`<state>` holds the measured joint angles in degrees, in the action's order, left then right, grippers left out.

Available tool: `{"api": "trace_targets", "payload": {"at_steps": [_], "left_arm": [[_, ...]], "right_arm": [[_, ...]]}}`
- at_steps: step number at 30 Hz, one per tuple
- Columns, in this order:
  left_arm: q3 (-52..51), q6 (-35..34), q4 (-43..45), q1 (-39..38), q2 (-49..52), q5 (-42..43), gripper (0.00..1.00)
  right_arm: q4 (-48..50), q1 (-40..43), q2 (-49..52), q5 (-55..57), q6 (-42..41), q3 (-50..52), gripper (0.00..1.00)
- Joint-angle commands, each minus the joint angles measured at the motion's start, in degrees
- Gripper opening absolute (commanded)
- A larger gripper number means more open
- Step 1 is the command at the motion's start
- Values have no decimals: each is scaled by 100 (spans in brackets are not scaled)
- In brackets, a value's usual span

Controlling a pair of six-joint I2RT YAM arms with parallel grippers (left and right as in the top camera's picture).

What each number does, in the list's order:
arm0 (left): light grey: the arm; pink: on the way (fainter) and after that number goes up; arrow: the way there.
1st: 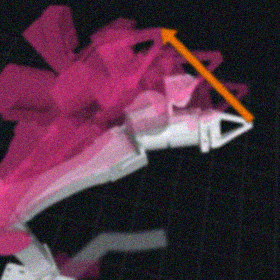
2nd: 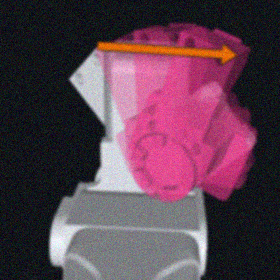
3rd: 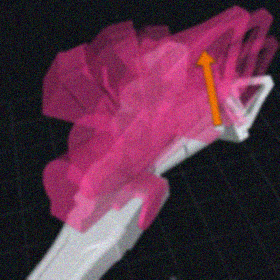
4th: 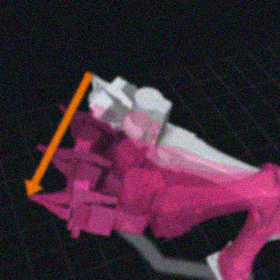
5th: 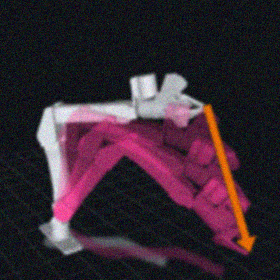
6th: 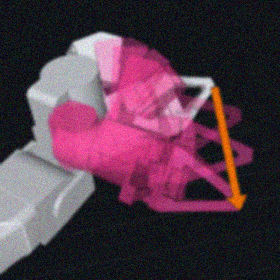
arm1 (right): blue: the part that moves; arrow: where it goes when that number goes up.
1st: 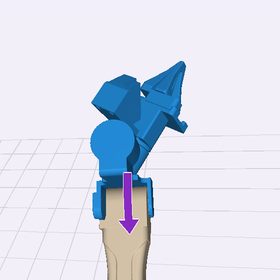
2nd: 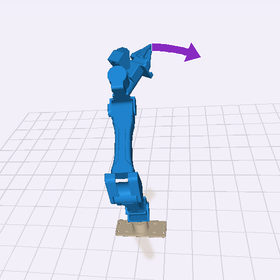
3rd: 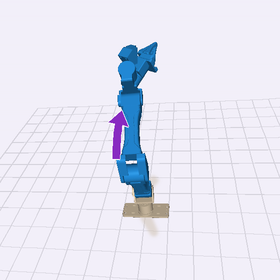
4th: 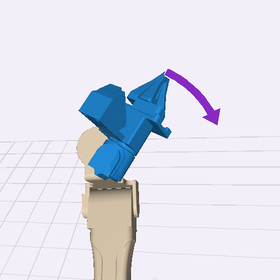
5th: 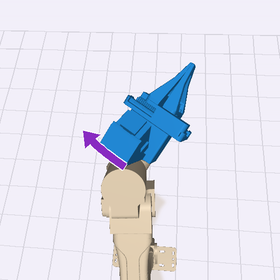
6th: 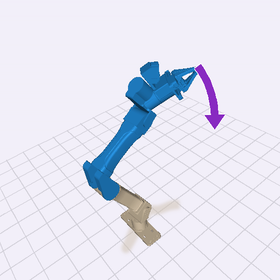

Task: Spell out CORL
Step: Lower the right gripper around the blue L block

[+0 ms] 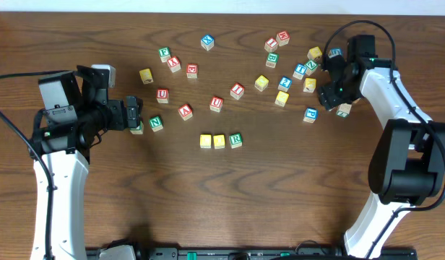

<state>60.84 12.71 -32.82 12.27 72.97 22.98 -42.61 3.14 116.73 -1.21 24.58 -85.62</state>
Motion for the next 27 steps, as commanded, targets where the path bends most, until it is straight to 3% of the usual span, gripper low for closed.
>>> {"api": "trace_targets", "payload": {"at_steps": [1, 16, 22, 27], "left_arm": [[2, 57, 2, 20, 13, -11, 99], [2, 57, 2, 20, 13, -11, 99], [2, 57, 2, 20, 13, -13, 99], [2, 57, 2, 20, 13, -13, 99]], "right_arm": [[90, -17, -131, -94, 81, 203, 73], [476, -22, -129, -221, 81, 525, 72], [490, -22, -129, -221, 76, 531, 62], [597, -11, -127, -219, 74, 605, 61]]}}
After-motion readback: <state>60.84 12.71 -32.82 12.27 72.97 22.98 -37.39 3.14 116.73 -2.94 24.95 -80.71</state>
